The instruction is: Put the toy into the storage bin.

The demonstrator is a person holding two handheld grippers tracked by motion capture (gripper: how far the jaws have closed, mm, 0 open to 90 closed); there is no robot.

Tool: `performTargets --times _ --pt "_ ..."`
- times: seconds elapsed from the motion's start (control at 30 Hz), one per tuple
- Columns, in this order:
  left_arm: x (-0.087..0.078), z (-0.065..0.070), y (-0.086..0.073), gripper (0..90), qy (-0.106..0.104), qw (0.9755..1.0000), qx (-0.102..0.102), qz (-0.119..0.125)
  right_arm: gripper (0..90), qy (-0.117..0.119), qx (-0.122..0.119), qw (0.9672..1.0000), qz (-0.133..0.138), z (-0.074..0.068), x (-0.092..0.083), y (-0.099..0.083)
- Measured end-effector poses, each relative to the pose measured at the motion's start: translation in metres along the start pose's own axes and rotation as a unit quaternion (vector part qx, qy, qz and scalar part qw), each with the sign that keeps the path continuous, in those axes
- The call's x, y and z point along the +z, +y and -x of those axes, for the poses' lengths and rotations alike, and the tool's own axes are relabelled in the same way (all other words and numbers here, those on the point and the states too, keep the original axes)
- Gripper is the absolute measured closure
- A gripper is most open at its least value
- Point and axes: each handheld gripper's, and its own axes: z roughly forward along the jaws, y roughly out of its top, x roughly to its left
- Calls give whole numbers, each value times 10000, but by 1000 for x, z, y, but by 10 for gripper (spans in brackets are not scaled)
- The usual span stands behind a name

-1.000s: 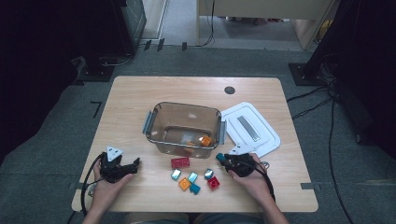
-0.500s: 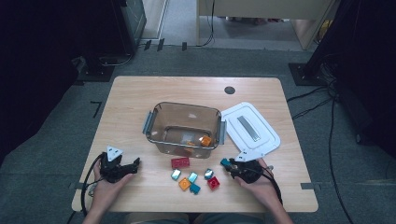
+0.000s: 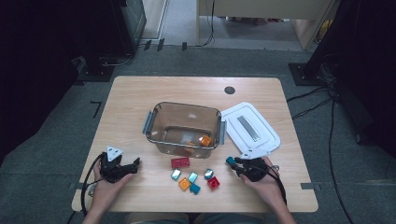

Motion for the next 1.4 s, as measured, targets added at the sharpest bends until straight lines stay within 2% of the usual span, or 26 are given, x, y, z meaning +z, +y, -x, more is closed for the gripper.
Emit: performTargets --times 0.4,0.57,0.77,1.03,1.4 --pt "0 0 0 146 -7 10000 5 0 680 17 170 9998 96 8 -27 17" --pt "0 0 0 146 -8 10000 5 1 679 79 126 9998 122 6 -34 24" --pt "0 0 0 146 -7 10000 5 1 680 159 184 9995 181 8 -41 32" --pt "0 0 0 146 -7 10000 5 1 679 109 101 9994 311 9 -56 51" --pt "0 0 0 146 -5 10000 4 3 679 182 26 9987 483 8 -71 76"
